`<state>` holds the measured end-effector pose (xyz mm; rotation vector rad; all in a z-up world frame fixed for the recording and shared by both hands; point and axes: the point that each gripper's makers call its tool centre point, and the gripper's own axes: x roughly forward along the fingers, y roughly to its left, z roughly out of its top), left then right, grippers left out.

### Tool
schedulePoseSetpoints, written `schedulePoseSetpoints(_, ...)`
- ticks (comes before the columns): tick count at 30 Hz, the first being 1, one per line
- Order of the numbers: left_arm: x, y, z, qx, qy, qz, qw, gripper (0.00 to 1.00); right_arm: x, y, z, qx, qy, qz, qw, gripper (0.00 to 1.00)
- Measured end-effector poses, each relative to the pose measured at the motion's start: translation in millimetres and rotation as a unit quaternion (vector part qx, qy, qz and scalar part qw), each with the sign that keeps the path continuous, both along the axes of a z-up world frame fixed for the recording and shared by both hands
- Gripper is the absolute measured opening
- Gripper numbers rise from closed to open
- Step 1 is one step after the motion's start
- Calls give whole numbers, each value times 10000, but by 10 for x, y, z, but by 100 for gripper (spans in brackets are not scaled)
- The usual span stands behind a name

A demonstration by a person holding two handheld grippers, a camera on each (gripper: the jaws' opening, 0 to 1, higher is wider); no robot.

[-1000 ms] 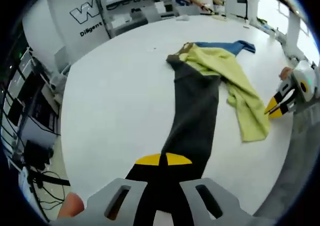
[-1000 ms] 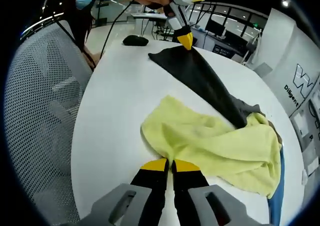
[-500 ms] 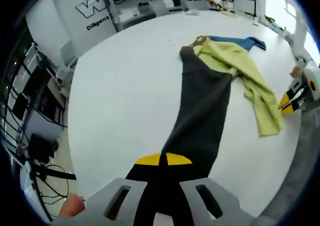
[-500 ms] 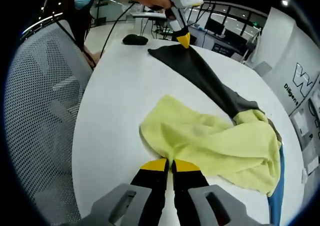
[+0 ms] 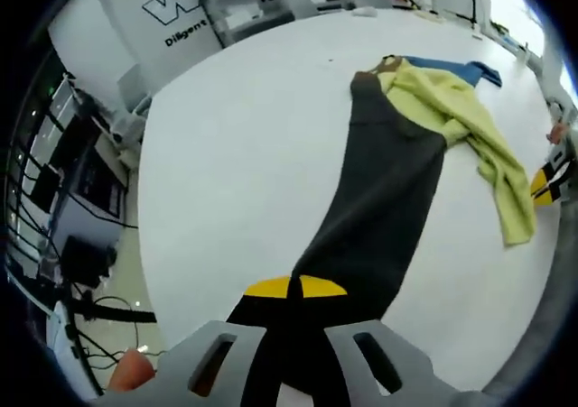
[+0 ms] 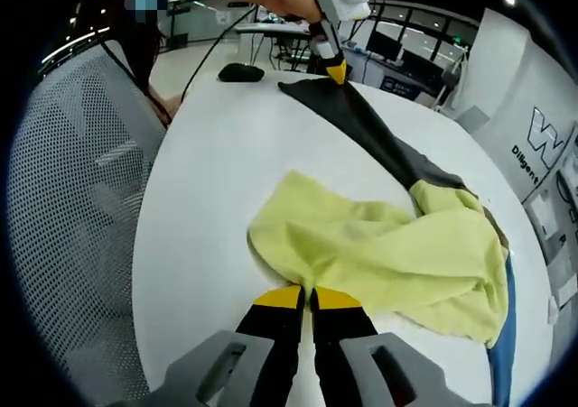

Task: Fold the garment on the visible template until the final outline fits inside the template.

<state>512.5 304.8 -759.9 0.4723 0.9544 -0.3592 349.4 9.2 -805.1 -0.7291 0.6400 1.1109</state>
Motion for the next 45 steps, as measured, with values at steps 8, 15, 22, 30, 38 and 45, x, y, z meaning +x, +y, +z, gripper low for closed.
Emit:
schedulePoseSetpoints(8, 112, 196, -121, 135, 144, 87, 9998, 0, 0, -11, -2, 6, 41, -45, 10000, 0)
schedulePoseSetpoints(15, 97, 323, -190, 187, 248, 304, 9991, 0, 1, -4, -2, 19, 65, -92, 9999, 0)
schedulePoseSetpoints(22, 189, 441, -200, 714, 266, 265, 9967, 0, 0, 4, -1, -9, 62, -91, 9999, 0)
schedulePoseSetpoints(30, 353, 556, -265, 1089, 261, 283, 9933, 0, 2, 11, 3, 3, 94, -120, 9999, 0)
schedulePoseSetpoints(38, 465, 687, -298, 1718, 239, -29, 9848, 0, 9, 16, 8, 44, 146, -147, 9998, 0)
schedulePoseSetpoints(45, 530, 795, -298, 1783, 288, 9, 9836, 0, 13, 17, 7, 95, 166, -192, 9996, 0)
